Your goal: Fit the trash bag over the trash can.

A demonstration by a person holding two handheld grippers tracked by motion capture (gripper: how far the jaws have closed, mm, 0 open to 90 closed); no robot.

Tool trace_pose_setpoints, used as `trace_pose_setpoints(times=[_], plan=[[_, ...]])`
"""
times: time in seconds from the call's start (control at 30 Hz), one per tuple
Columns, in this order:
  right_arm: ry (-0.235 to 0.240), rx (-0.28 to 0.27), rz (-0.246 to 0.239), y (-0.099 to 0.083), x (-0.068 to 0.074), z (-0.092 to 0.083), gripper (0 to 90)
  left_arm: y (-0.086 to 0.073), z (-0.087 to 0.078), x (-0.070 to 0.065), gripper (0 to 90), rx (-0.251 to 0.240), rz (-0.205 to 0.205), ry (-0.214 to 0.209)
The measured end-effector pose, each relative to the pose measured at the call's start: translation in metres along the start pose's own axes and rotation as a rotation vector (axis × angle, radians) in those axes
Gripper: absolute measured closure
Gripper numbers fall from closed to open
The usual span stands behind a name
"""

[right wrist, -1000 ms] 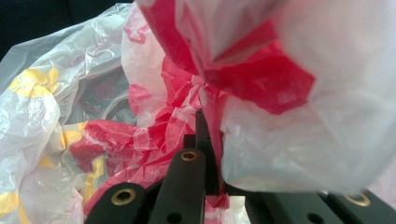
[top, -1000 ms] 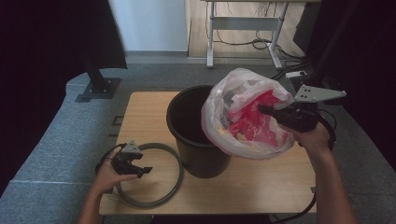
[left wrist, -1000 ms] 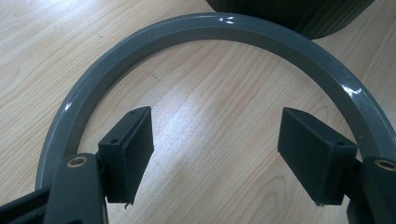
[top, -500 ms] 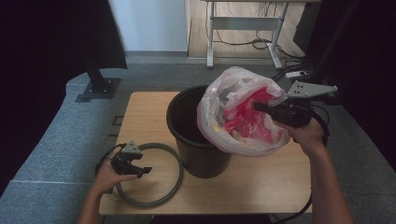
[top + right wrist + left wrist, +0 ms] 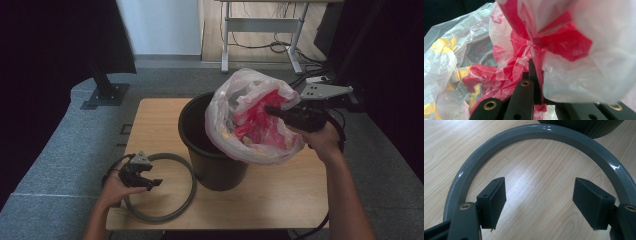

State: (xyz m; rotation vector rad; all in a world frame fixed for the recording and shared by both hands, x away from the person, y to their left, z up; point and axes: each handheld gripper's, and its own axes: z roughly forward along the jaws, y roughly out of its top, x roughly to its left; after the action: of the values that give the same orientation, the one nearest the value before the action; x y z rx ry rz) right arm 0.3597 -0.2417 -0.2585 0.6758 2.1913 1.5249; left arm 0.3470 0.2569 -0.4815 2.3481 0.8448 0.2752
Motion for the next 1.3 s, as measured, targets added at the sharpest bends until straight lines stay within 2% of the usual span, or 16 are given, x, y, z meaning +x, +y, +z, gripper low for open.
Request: trace_pose_setpoints(times=[1.3], plan=[[0.054,0.043,-0.036,0.028,0.015,0.053,86.7,-0.001,0.001,0.000,26.7,0.007,0.002,-0.001]])
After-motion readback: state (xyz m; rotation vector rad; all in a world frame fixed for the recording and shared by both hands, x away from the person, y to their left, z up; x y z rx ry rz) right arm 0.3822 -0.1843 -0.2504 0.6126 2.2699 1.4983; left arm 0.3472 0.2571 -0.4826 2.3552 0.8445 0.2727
